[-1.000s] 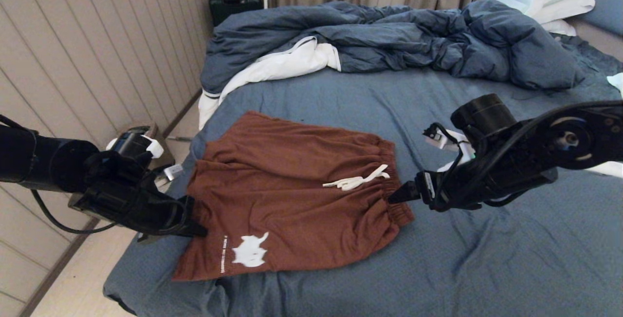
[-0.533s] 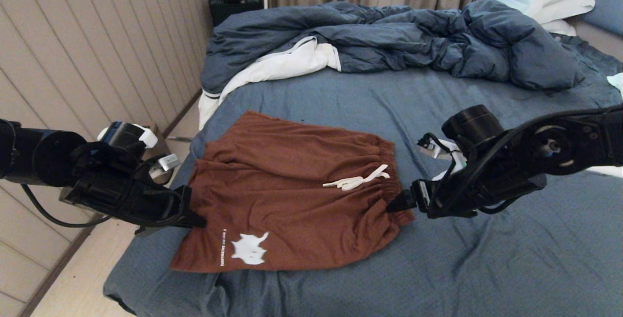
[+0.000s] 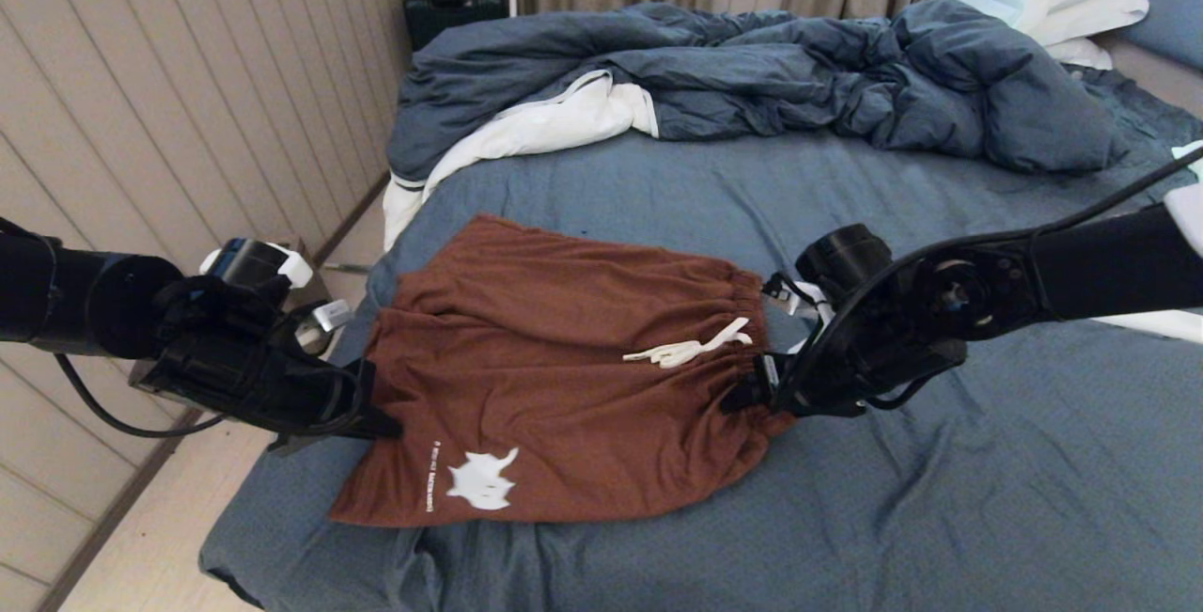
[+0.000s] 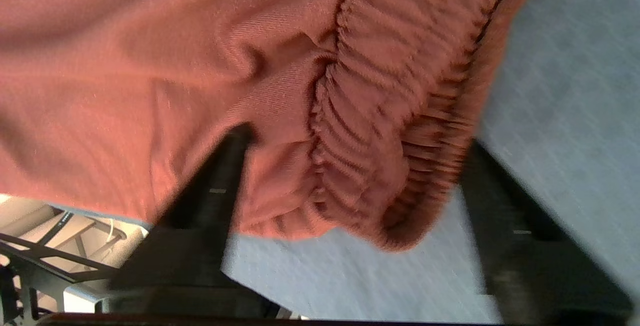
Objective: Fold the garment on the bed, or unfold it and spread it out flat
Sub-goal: Fold the brown shorts
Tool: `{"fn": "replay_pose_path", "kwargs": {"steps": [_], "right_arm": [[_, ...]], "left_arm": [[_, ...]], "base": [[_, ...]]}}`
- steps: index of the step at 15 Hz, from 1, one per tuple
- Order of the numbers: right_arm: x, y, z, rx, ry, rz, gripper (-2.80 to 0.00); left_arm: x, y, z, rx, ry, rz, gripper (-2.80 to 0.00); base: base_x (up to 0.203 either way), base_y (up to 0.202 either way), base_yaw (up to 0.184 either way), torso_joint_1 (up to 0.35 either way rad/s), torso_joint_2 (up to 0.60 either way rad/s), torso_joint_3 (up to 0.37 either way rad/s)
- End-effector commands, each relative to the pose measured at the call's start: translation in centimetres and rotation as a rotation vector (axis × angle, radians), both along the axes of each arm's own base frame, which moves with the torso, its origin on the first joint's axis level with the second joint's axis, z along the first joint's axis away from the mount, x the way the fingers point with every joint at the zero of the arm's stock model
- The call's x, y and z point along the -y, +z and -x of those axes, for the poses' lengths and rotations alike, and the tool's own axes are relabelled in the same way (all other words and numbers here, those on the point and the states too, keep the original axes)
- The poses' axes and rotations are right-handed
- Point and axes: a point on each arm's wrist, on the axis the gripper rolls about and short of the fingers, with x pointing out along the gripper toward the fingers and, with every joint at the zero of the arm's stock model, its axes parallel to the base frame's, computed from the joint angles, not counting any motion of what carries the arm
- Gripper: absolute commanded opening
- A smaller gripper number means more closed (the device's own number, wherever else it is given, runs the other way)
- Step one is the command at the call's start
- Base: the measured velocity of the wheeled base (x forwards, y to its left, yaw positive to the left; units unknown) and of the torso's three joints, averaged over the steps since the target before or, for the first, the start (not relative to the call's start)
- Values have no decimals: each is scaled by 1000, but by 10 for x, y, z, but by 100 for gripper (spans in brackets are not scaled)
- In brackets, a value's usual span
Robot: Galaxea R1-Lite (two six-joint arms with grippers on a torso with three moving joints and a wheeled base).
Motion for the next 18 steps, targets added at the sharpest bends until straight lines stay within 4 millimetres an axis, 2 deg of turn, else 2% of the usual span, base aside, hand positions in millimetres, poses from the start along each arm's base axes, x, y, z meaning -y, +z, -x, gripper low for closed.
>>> {"fn": "replay_pose_path", "kwargs": {"steps": [1, 5, 9, 13, 18], "right_arm": [[-6, -8, -5, -21, 9, 3, -280], [-5, -6, 0, -20, 13, 4, -280], [6, 15, 15, 28, -3, -10, -280], [21, 31, 47, 48, -12, -15, -280], [36, 36, 94, 56, 8, -9, -280]], "left_arm": [[0, -3, -2, -15, 0, 2, -280], [1, -2, -3, -11, 1, 2, -280], [0, 3, 1, -7, 1, 7, -280], [-1, 14, 9, -10, 31, 28, -280], [-6, 28, 49, -134, -10, 41, -280]], "base": [[0, 0, 0, 0, 0, 0], [0, 0, 0, 0, 0, 0], [0, 0, 0, 0, 0, 0], [0, 0, 0, 0, 0, 0], [0, 0, 0, 0, 0, 0]]}}
